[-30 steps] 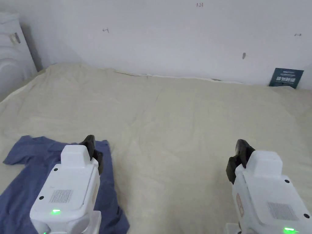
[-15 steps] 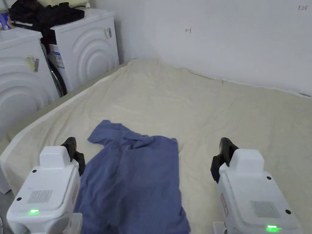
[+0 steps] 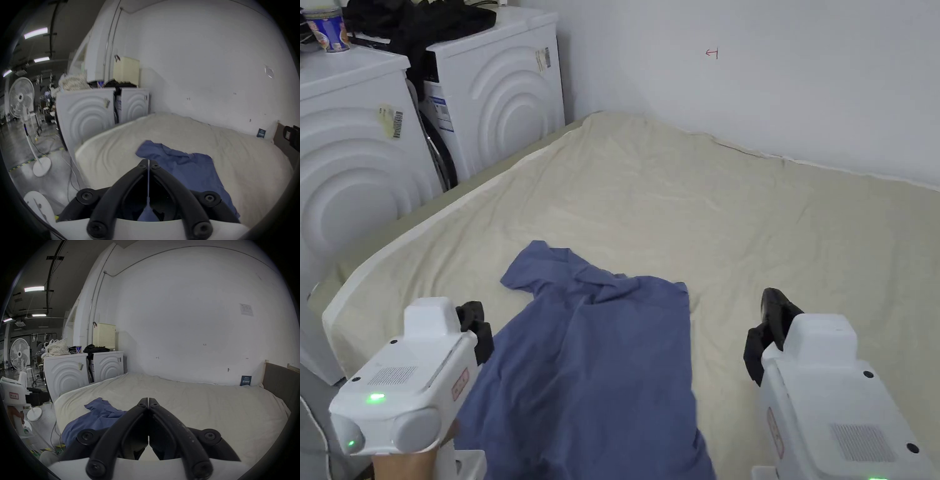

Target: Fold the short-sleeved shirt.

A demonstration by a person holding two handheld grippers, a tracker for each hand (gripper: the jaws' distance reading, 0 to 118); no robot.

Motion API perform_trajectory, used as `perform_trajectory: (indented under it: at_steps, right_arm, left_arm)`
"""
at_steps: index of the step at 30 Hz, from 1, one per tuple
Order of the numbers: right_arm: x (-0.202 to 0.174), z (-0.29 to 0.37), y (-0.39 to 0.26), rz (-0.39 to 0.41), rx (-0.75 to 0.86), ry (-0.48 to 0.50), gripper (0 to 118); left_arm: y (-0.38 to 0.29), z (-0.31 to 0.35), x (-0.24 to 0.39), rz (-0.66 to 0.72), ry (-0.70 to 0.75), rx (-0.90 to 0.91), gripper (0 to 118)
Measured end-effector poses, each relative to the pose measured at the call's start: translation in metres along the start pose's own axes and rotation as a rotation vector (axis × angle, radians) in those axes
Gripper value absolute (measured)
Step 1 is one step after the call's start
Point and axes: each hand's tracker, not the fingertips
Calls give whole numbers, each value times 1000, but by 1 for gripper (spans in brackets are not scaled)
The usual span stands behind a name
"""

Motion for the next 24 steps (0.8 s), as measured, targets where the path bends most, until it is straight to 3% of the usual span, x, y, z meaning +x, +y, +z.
perform_trajectory:
  at_steps: [2,6,8,15,17,21,22,23,24]
  right_arm:
    - [8,1,0,-6,-5,-22,1]
    - [26,3,-4,1,-17,-75,1]
    - [36,3,-7,-3,-26,-93,1]
    - [62,7,-22,-22,-71,-162,1]
    - [69,10,-26,-20,-80,-177,1]
    - [84,16,-34,-34,-104,-212,1]
    - [88,18,-36,-38,-108,-221,1]
    - [90,20,-37,-38,-111,-227,1]
    - [93,23,-38,-38,-114,-234,1]
  left_arm:
    - [1,-20,6,15,-45,-99,31]
    - [-7,-70,22,90,-114,-281,108]
    - [-12,-93,35,94,-120,-372,117]
    - [-37,-150,92,23,-79,-601,115]
    - [-49,-166,97,23,-62,-639,109]
    - [-76,-186,101,-4,-35,-713,66]
    - [-79,-181,102,-39,-14,-664,63]
    - [-77,-175,104,-58,-31,-618,50]
    - [-77,-172,107,-80,-59,-618,18]
